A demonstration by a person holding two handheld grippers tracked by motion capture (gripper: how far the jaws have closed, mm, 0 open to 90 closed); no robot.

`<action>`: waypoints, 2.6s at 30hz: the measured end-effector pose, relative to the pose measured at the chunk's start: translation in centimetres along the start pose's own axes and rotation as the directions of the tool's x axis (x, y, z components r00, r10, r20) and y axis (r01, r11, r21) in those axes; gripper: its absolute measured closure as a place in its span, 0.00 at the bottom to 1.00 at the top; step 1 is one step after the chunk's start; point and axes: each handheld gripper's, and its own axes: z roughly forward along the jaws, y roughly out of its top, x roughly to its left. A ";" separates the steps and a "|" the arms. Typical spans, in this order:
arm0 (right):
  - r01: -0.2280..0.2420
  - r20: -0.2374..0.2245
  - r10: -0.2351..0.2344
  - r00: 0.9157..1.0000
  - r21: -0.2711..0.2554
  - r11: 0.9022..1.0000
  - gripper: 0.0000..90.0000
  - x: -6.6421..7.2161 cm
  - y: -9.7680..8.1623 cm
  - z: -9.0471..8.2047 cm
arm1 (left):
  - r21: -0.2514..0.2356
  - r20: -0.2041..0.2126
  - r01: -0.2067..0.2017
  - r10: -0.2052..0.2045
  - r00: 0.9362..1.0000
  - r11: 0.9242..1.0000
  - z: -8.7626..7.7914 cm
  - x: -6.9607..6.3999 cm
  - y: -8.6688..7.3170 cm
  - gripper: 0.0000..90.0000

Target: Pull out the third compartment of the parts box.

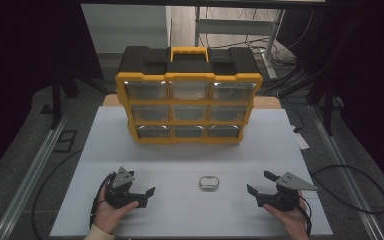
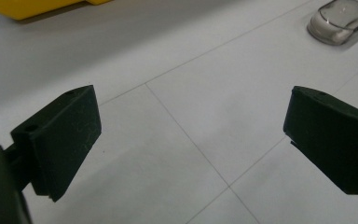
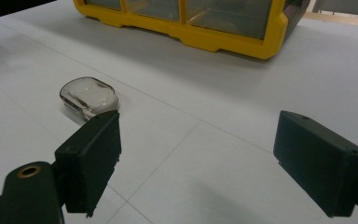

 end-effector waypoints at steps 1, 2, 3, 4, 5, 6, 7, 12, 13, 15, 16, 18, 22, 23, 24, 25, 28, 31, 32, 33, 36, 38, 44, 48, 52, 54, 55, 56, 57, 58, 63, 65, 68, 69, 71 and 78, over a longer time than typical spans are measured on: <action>-0.004 0.001 0.004 1.000 -0.002 1.000 0.17 -0.1 0.0 0.0 | -0.003 -0.007 -0.001 0.001 1.000 1.000 0.0 0.0 0.0 0.05; -0.005 0.000 0.005 1.000 0.000 1.000 0.17 -0.2 -0.1 0.0 | -0.003 -0.007 -0.001 0.001 1.000 1.000 0.0 0.0 0.0 0.05; -0.002 0.002 0.002 1.000 0.001 1.000 0.18 -0.3 -0.1 0.0 | -0.005 -0.005 0.005 -0.005 1.000 1.000 0.0 0.0 0.0 0.05; -0.002 0.002 0.002 1.000 0.001 1.000 0.18 -0.3 -0.1 0.0 | -0.003 -0.005 0.004 -0.004 1.000 1.000 0.0 0.0 0.0 0.05; -0.002 0.004 0.002 1.000 0.000 1.000 0.18 -0.4 -0.1 0.0 | 0.001 -0.012 -0.002 0.002 1.000 1.000 0.0 0.0 0.0 0.05; 0.002 0.008 -0.002 1.000 -0.004 1.000 0.18 -0.4 0.0 0.0 | 0.002 -0.011 -0.008 0.008 1.000 1.000 0.0 0.0 0.0 0.05; 0.006 0.010 -0.006 1.000 -0.003 1.000 0.18 -0.4 0.1 0.1 | 0.000 -0.010 -0.011 0.011 1.000 1.000 0.0 -0.1 -0.1 0.05; 0.028 0.013 -0.028 1.000 0.013 1.000 0.19 0.0 0.0 0.4 | 0.005 -0.009 -0.024 0.024 1.000 1.000 0.1 -0.3 0.0 0.05; 0.032 0.016 -0.032 0.999 0.015 0.999 0.19 0.1 0.0 0.4 | 0.006 -0.009 -0.025 0.025 1.000 1.000 0.1 -0.3 0.0 0.05; 0.035 0.018 -0.035 0.999 0.015 0.999 0.19 0.2 0.1 0.5 | 0.006 -0.008 -0.022 0.022 1.000 1.000 0.1 -0.3 0.0 0.05; 0.036 0.020 -0.037 0.999 0.015 0.999 0.19 0.2 0.1 0.5 | 0.001 -0.008 -0.017 0.017 1.000 1.000 0.2 -0.2 0.1 0.05; 0.039 0.021 -0.039 0.999 0.016 0.999 0.19 0.2 0.0 0.6 | 0.004 -0.009 -0.016 0.016 1.000 1.000 0.2 -0.1 0.1 0.06; 0.043 0.019 -0.043 0.999 0.021 0.999 0.19 0.2 0.0 0.8 | 0.005 -0.012 -0.026 0.026 1.000 1.000 0.2 -0.3 0.1 0.06; 0.043 0.019 -0.043 0.999 0.021 0.999 0.19 0.2 0.0 0.8 | 0.006 -0.013 -0.029 0.029 0.999 1.000 0.2 -0.3 0.1 0.06; 0.041 0.019 -0.041 0.999 0.020 0.999 0.19 0.3 0.1 0.8 | 0.008 -0.013 -0.031 0.031 0.999 0.999 0.2 -0.4 0.1 0.05; 0.038 0.020 -0.038 0.999 0.017 0.999 0.19 0.3 0.1 0.9 | 0.009 -0.012 -0.031 0.031 0.999 0.999 0.2 -0.4 0.1 0.05; 0.042 0.020 -0.042 0.999 0.009 0.999 0.19 0.7 0.5 1.0 | 0.006 -0.009 -0.029 0.029 1.000 1.000 0.2 -0.5 0.1 0.05; 0.043 0.020 -0.043 0.999 -0.001 0.999 0.19 1.1 0.7 1.2 | 0.006 -0.008 -0.030 0.030 1.000 1.000 0.1 -0.5 0.1 0.05; 0.042 0.019 -0.042 0.999 -0.001 0.999 0.19 1.2 0.8 1.2 | 0.001 -0.005 -0.028 0.028 1.000 1.000 0.1 -0.5 0.0 0.05; 0.042 0.019 -0.042 0.999 -0.001 0.999 0.19 1.2 0.8 1.2 | 0.001 -0.005 -0.028 0.028 1.000 1.000 0.1 -0.5 0.0 0.05; 0.042 0.020 -0.041 0.999 -0.006 0.999 0.19 1.7 1.1 1.7 | -0.003 0.001 -0.022 0.022 1.000 1.000 -0.1 -0.6 0.0 0.05; 0.044 0.020 -0.043 0.999 -0.007 0.999 0.19 1.9 1.2 1.8 | -0.003 0.003 -0.024 0.024 1.000 1.000 0.0 -0.6 0.0 0.05; 0.074 0.023 -0.074 0.997 -0.008 0.997 0.19 3.3 1.5 2.2 | 0.001 0.006 -0.043 0.043 0.999 0.999 0.1 -1.1 0.1 0.05; 0.090 0.023 -0.090 0.996 -0.008 0.996 0.19 4.0 1.6 2.6 | -0.003 0.003 -0.042 0.042 0.999 0.999 0.1 -1.0 0.1 0.05; 0.106 0.027 -0.106 0.994 -0.004 0.994 0.19 4.4 1.7 3.0 | -0.003 0.005 -0.039 0.039 0.999 0.999 0.1 -1.0 0.2 0.06; 0.115 0.026 -0.114 0.993 -0.004 0.993 0.19 4.6 1.8 3.1 | 0.000 0.000 -0.043 0.043 0.999 0.999 0.2 -1.0 0.2 0.06; 0.125 0.029 -0.125 0.992 -0.004 0.992 0.19 4.7 1.8 3.0 | 0.001 -0.001 -0.044 0.044 0.999 0.999 0.3 -1.1 0.2 0.05; 0.136 0.037 -0.136 0.990 -0.006 0.991 0.19 4.8 1.8 3.0 | 0.001 -0.002 -0.044 0.044 0.999 0.999 0.3 -1.1 0.2 0.05; 0.139 0.038 -0.138 0.990 -0.009 0.990 0.19 4.9 1.8 2.9 | -0.001 -0.001 -0.046 0.046 0.999 0.999 0.2 -1.1 0.2 0.05; 0.141 0.039 -0.140 0.989 -0.010 0.990 0.19 4.9 1.9 2.9 | -0.004 -0.003 -0.046 0.046 0.999 0.999 0.1 -1.1 0.2 0.05; 0.164 0.052 -0.163 0.985 -0.014 0.986 0.19 5.1 2.0 2.9 | -0.012 -0.004 -0.047 0.047 0.999 0.999 0.0 -1.2 0.3 0.06; 0.167 0.053 -0.166 0.985 -0.011 0.986 0.18 5.1 2.0 2.9 | -0.010 -0.002 -0.056 0.056 0.998 0.998 0.0 -1.3 0.3 0.05; 0.188 0.061 -0.187 0.980 -0.009 0.982 0.18 5.4 2.1 2.9 | -0.006 -0.004 -0.072 0.072 0.997 0.997 0.0 -1.5 0.3 0.05; 0.194 0.061 -0.194 0.979 -0.007 0.981 0.18 5.5 2.2 3.0 | -0.007 -0.005 -0.074 0.074 0.997 0.997 0.0 -1.5 0.3 0.05; 0.211 0.062 -0.211 0.976 0.000 0.977 0.18 5.7 2.2 3.2 | -0.009 -0.007 -0.075 0.075 0.997 0.997 -0.1 -1.5 0.3 0.05; 0.282 0.076 -0.281 0.957 0.005 0.959 0.18 6.7 2.5 3.8 | 0.001 -0.013 -0.083 0.083 0.996 0.997 0.2 -1.7 0.4 0.05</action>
